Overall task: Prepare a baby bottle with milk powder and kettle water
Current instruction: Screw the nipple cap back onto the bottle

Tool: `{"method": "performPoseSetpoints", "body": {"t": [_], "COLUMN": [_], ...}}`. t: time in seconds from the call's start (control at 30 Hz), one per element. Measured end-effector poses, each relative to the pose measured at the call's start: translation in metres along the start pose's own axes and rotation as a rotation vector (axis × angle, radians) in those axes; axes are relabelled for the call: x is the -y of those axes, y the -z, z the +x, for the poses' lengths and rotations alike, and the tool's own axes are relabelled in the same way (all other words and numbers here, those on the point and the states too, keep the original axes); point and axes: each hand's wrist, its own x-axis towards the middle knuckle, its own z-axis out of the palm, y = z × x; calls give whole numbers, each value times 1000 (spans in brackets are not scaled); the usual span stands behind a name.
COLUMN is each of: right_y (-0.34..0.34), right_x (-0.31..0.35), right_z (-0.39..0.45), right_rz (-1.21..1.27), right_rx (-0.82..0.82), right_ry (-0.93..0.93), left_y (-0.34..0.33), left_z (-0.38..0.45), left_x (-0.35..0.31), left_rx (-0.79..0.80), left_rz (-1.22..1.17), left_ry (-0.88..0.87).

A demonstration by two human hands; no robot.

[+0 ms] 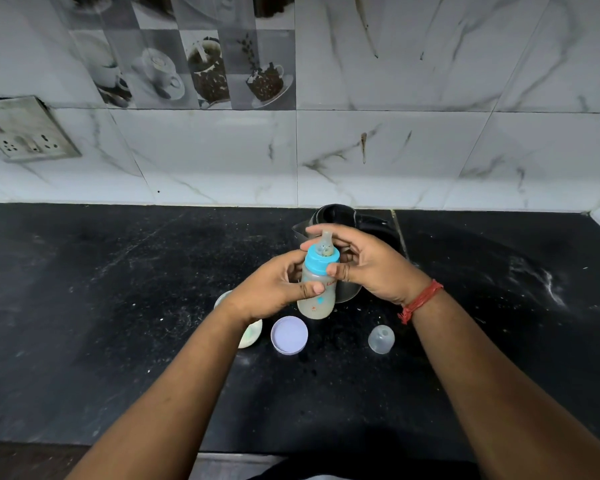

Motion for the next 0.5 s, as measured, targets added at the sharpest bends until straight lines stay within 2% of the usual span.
{"method": "performPoseSetpoints", "body": {"t": [0.27, 0.5], "right_y": [-20, -30], "right_x": [-12, -19], "right_z": [4, 6], "right_rz": [91, 14], "right_rx": [-276, -443], "right_ry": [17, -8], "left_y": [-11, -29], "left_z": [5, 9], "left_x": [5, 14], "left_rx": [-159, -310], "left_rz": [93, 189], "left_ry": [-63, -145]}}
